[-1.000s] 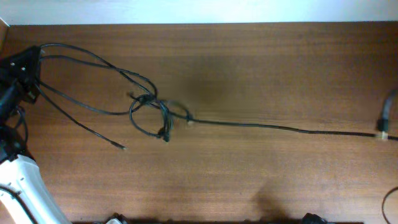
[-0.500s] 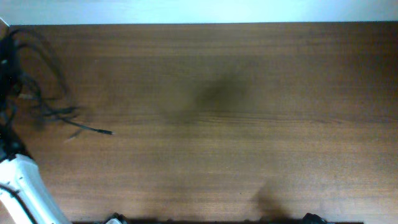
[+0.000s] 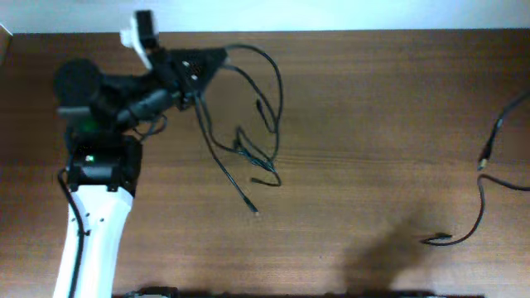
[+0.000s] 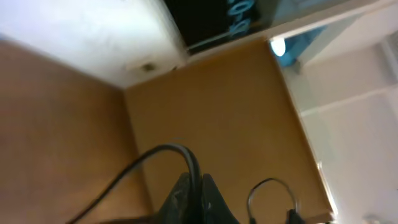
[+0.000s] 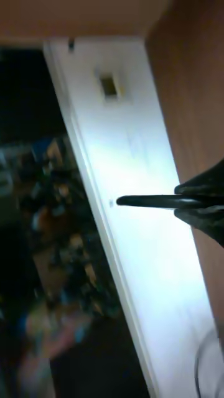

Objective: Untangle cables

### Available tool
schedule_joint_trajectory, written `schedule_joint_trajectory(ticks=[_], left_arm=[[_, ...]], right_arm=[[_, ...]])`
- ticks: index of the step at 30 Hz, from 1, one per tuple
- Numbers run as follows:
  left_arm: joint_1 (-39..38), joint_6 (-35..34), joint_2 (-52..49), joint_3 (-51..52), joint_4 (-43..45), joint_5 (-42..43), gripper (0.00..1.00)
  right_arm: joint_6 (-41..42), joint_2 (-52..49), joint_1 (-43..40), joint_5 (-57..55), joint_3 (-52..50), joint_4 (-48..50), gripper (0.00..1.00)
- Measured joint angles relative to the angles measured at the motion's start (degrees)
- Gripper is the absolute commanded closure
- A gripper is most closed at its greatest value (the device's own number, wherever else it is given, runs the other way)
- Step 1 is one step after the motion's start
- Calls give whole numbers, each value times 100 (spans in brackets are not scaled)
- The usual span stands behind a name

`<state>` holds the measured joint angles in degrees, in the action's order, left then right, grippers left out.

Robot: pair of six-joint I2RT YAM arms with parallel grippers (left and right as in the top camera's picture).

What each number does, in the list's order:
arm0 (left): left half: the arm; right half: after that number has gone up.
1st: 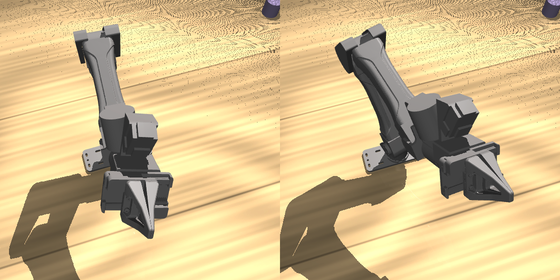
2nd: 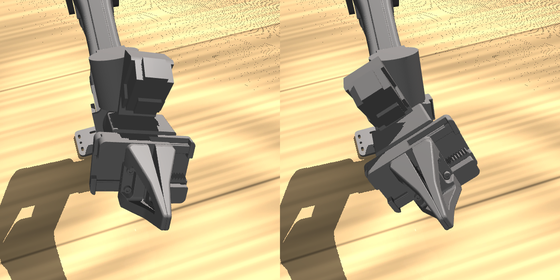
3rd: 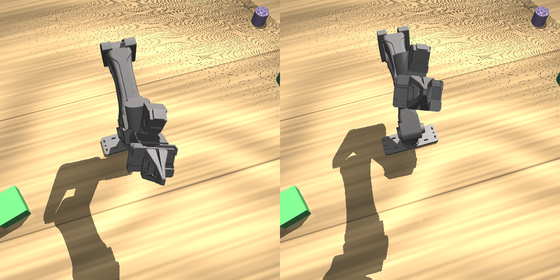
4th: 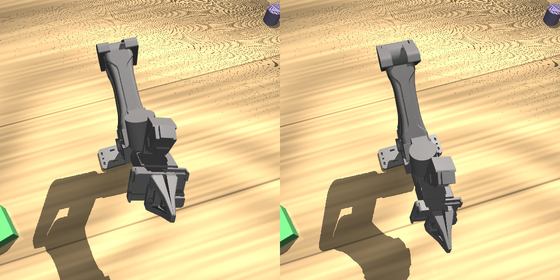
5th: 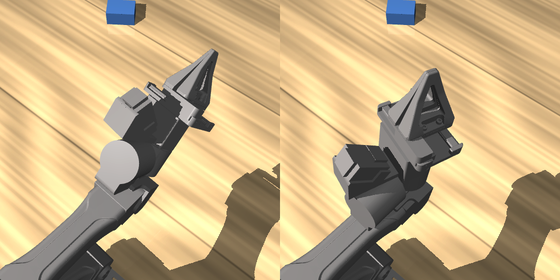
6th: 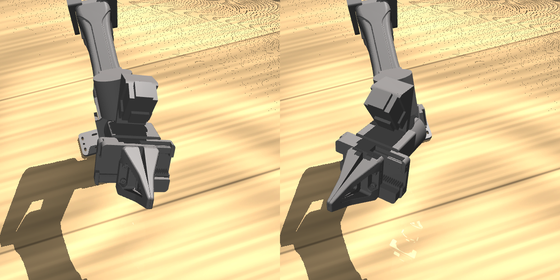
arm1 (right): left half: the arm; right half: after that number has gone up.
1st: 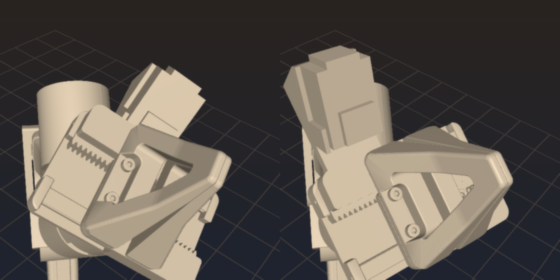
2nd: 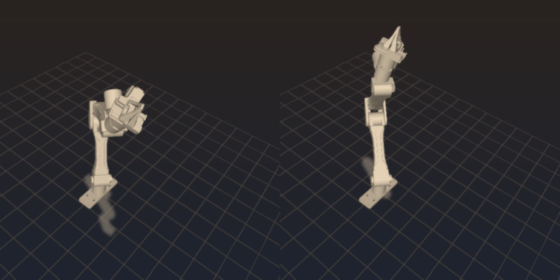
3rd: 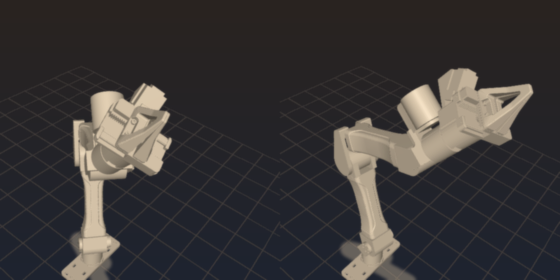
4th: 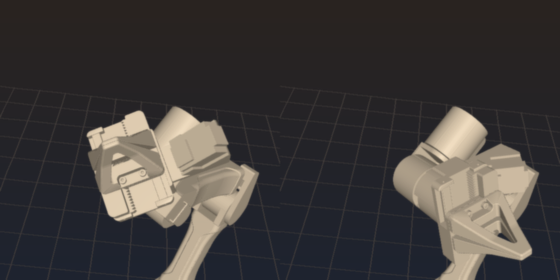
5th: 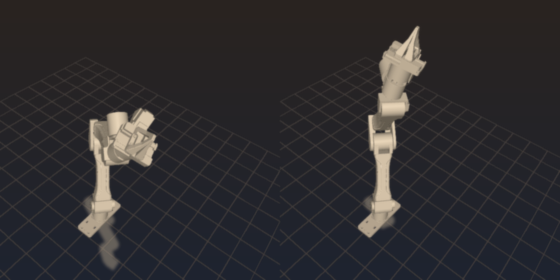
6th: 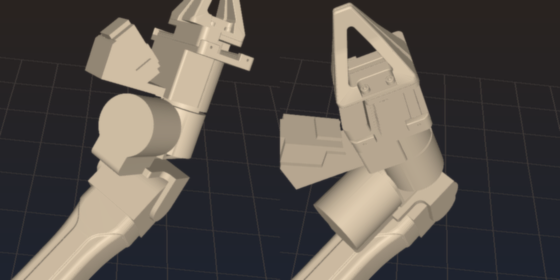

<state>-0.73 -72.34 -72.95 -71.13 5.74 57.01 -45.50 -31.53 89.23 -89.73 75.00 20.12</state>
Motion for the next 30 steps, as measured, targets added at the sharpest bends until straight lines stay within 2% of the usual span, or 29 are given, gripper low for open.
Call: schedule_joint_trajectory(ticks=[4,7,15,17,18,22,24,28,30], left_arm=[[-813,1788,-2,7,-2142,-1320,99],[-1010,2273,-2,9,-2199,-1725,99],[-1596,2483,-2,9,-1622,-1915,98],[-1700,2481,-2,11,-1379,-1917,98],[-1716,2483,-2,9,-1279,-1917,98],[-1716,2481,-2,9,-1248,-1917,98],[-1716,2481,-2,9,-1259,-1912,98],[-1716,2479,-2,9,-1257,-1912,98],[-1716,2481,-2,11,-1257,-1912,98]], right_arm=[[0,-26,595,0,0,4,96],[-7,-26,629,0,0,-57,96],[-212,-28,629,0,0,-111,96],[-251,-26,636,0,13,-1012,96],[-256,-31,645,83,24,-1805,96],[160,-52,649,238,-7,-2142,96],[490,-61,649,85,-22,-1589,96],[385,-55,649,0,52,79,96],[39,-50,649,2,98,153,96]])
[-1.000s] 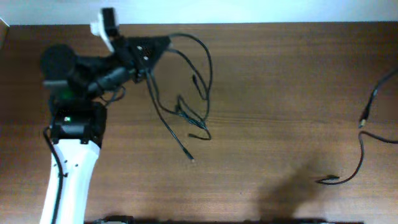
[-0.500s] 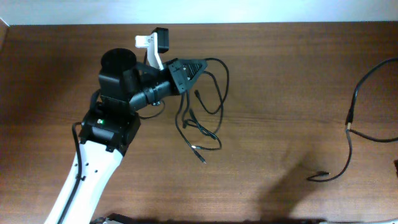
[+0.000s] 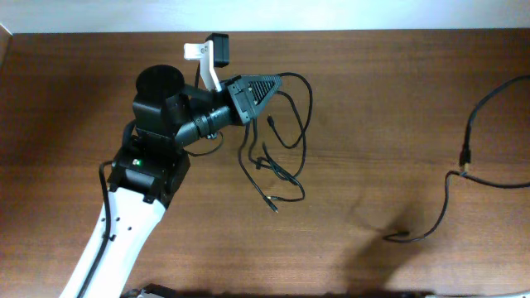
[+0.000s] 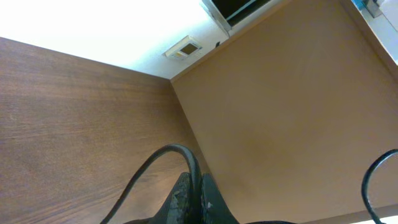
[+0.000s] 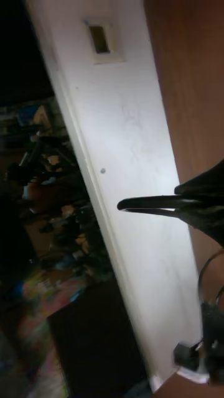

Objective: Untangle cables

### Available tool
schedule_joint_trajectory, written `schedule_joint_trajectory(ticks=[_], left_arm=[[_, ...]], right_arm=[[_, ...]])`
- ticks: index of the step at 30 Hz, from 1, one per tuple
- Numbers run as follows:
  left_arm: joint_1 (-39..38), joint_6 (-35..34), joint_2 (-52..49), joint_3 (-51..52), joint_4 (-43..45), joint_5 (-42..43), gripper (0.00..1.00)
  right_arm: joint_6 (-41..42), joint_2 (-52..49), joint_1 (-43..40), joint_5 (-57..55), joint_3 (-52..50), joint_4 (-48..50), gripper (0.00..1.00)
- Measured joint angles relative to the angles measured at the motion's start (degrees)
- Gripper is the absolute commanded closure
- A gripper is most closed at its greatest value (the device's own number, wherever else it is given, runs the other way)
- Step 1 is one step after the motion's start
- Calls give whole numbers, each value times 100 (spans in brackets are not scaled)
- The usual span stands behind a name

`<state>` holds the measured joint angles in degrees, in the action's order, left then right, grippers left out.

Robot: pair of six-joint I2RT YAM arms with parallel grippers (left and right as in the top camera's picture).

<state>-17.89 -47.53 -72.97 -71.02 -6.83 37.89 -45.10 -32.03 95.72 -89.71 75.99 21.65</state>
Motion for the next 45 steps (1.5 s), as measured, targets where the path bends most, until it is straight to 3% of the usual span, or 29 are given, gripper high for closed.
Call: schedule_joint_trajectory(ticks=[10,13,18,24,28,31,35,45], left_arm=[[0,0,0,-2,0,-2,97],[0,0,0,-2,0,-2,97],[0,-2,0,-2,4,-4,97],[0,-50,0,0,127,-28,98],[0,-157,0,0,179,-37,97],[0,-157,0,0,186,9,97],[0,-175,0,0,319,26,97],[0,-284,0,0,326,120,97]], right_arm=[[-935,-2,0,-2,4,-431,96],[-640,-2,0,-2,4,-422,96],[70,-2,0,-2,24,415,96],[824,-348,0,22,389,461,96],[138,-1373,0,107,1681,476,96],[-787,-1720,0,0,1718,411,96],[-1263,-1816,-72,0,1720,376,96],[-1871,-1814,-2223,2,1762,-48,96]])
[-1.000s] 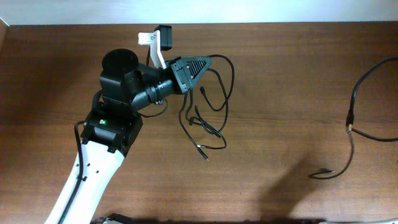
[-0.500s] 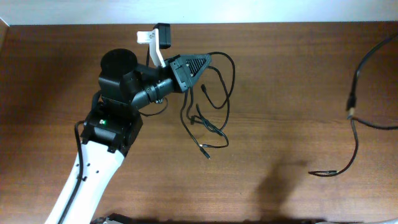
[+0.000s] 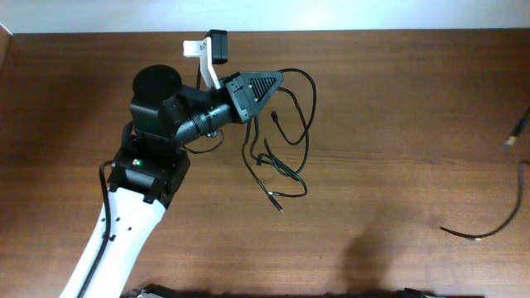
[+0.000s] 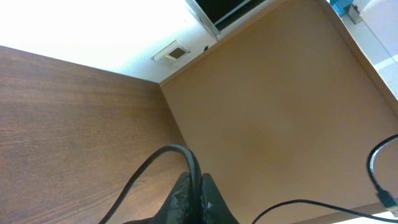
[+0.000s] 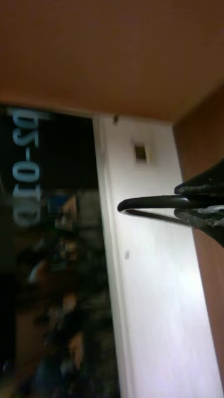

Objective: Untangle cables

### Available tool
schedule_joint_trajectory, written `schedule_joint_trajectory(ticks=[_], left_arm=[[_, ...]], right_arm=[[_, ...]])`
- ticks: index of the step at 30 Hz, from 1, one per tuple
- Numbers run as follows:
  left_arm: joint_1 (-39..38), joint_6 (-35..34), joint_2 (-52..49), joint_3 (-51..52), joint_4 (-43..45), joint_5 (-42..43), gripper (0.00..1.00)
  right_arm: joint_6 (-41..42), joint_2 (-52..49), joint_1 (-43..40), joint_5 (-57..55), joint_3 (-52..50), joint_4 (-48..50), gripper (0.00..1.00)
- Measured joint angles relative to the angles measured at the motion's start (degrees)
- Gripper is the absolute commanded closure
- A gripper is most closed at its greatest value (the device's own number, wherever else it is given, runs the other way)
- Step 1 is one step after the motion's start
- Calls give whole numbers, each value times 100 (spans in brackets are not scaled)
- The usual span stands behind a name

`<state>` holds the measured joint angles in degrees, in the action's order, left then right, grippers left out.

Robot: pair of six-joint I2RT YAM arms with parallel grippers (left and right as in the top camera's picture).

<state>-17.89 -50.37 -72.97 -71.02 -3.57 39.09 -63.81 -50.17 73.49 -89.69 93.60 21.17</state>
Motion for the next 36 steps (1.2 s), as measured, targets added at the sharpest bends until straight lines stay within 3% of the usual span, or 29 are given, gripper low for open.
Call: schedule_joint_trajectory(ticks=[6,9,11,17,24,32,36], left_arm=[[0,-7,0,0,0,98,96],[0,-20,0,0,7,105,96],[0,-20,0,0,0,120,96],[0,-20,0,0,0,120,95],[144,7,0,0,-256,122,95],[160,28,0,0,-282,129,95],[160,26,0,0,-289,136,95]], right_arm=[[-52,-636,-1349,9,17,-116,96],[-68,-1281,-2848,63,15,-122,96],[-52,-1591,-3399,109,15,-120,96],[586,-2111,-3576,632,15,-101,96],[2575,-2579,-3641,846,11,-236,96],[5897,-2199,-3491,1711,15,-3834,96],[6487,-1784,-3458,2524,63,-5016,96]])
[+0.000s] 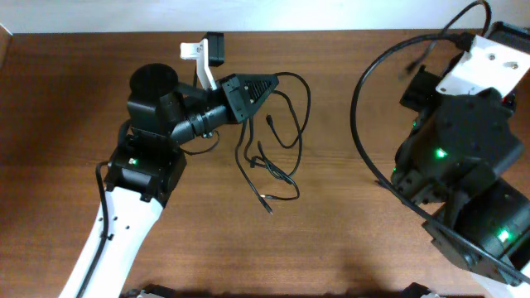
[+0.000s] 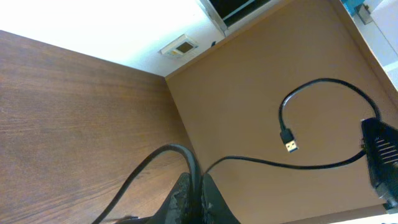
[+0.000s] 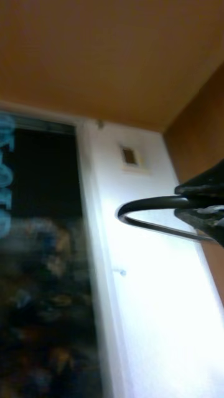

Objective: Untangle cables

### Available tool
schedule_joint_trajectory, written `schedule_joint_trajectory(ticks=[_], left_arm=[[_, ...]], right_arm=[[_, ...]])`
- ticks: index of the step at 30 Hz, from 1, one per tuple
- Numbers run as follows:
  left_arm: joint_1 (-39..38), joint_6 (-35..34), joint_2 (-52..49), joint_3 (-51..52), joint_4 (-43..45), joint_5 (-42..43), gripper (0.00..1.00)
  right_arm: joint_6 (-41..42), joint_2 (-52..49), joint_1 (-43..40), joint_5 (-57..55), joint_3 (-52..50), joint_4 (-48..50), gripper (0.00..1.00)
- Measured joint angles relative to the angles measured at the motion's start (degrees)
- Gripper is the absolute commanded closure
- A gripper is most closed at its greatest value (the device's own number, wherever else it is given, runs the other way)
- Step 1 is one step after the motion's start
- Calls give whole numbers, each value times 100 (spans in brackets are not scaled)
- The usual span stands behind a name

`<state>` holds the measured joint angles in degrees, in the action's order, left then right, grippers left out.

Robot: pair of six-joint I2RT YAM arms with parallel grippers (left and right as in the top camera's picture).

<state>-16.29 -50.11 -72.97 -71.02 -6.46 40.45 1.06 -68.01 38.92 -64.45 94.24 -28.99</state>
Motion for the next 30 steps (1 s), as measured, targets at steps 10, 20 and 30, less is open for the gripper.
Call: schedule_joint_trajectory(ticks=[10,20,30], left_arm=[[0,0,0,0,-17,0,95],[0,127,0,0,-151,-42,93],[0,442,0,0,-892,-66,92]], right_arm=[[-619,-28,-2256,5344,4,-1655,96],[-461,-382,-4876,6640,4,-1390,96],[887,-752,-7943,6848,-15,229,96]])
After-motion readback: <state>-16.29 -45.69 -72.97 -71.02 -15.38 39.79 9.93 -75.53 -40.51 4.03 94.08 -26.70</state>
